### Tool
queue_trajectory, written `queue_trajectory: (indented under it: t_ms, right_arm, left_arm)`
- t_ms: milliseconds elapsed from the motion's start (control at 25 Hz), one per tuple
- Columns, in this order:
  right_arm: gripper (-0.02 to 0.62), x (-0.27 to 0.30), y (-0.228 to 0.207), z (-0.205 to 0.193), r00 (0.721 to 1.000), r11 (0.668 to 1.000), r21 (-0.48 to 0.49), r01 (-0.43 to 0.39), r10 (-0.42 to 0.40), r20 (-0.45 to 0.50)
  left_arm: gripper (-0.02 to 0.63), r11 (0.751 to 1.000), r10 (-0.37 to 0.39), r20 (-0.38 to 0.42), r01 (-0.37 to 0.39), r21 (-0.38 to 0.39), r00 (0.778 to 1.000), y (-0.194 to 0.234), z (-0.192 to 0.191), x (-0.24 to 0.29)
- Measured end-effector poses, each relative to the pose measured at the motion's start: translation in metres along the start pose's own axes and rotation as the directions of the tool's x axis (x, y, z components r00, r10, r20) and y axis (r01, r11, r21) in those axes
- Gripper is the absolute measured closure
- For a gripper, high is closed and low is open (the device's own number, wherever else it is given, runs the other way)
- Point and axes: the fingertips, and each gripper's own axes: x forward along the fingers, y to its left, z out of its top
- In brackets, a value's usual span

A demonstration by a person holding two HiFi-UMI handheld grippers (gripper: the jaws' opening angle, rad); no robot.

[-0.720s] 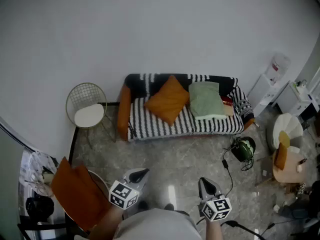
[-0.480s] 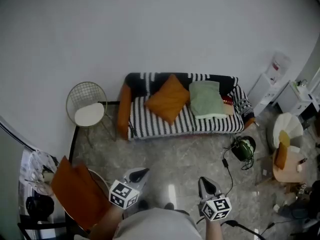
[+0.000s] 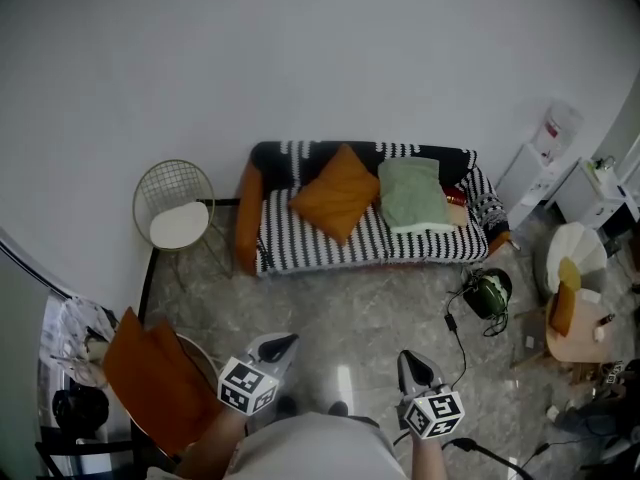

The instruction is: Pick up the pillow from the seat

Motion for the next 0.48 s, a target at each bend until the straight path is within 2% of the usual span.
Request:
queue_trajectory:
  t_ms: [480]
  right_arm:
    - [0.592,-0.015,-0.022,-0.007,1.0,1.0,0.012,-0.018,0.018,-0.007]
  left_arm:
    - [0.607,1.0,0.014,-0.022,-0.014,-0.002,1.0,-0.025,-0.005,0.014]
